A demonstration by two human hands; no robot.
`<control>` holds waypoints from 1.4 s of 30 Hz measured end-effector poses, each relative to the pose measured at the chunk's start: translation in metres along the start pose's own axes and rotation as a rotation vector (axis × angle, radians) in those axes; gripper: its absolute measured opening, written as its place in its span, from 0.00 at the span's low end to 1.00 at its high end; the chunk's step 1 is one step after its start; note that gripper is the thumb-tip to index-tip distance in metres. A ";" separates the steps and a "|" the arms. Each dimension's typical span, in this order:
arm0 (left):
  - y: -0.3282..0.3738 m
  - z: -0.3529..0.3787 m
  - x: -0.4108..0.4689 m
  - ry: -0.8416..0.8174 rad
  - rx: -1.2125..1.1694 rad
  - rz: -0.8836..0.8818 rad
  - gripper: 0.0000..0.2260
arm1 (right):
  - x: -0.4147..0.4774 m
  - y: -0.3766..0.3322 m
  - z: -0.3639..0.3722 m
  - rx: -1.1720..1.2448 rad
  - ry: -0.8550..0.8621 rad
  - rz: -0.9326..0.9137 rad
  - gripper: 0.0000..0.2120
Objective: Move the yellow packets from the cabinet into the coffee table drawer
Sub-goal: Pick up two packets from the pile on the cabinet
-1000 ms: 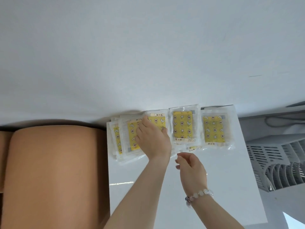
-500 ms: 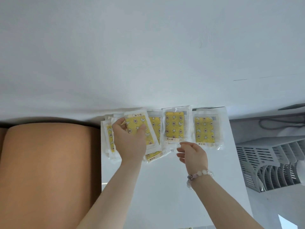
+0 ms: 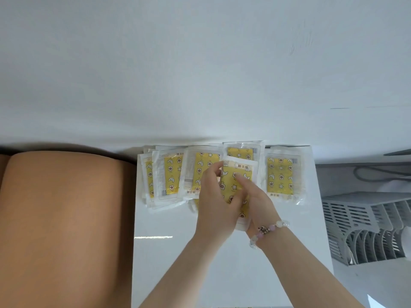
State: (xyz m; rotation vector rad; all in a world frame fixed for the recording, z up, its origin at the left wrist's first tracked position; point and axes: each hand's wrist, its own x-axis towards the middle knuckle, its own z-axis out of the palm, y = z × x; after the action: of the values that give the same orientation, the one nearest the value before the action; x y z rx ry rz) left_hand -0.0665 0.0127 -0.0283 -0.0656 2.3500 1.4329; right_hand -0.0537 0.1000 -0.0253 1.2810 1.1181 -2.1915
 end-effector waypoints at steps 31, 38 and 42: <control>-0.013 -0.018 0.089 0.072 0.581 -0.503 0.35 | 0.001 0.016 -0.041 -0.008 0.327 0.020 0.02; -0.012 -0.011 0.083 0.121 0.545 -0.422 0.36 | 0.005 0.014 -0.037 -0.018 0.310 0.039 0.04; -0.011 -0.012 0.089 0.078 0.527 -0.474 0.33 | 0.010 0.012 -0.038 -0.025 0.303 0.063 0.06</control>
State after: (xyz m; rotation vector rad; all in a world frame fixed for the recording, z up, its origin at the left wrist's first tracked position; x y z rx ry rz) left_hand -0.1498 0.0111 -0.0641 -0.5004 2.4710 0.5827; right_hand -0.0297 0.1229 -0.0491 1.6542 1.1902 -1.9764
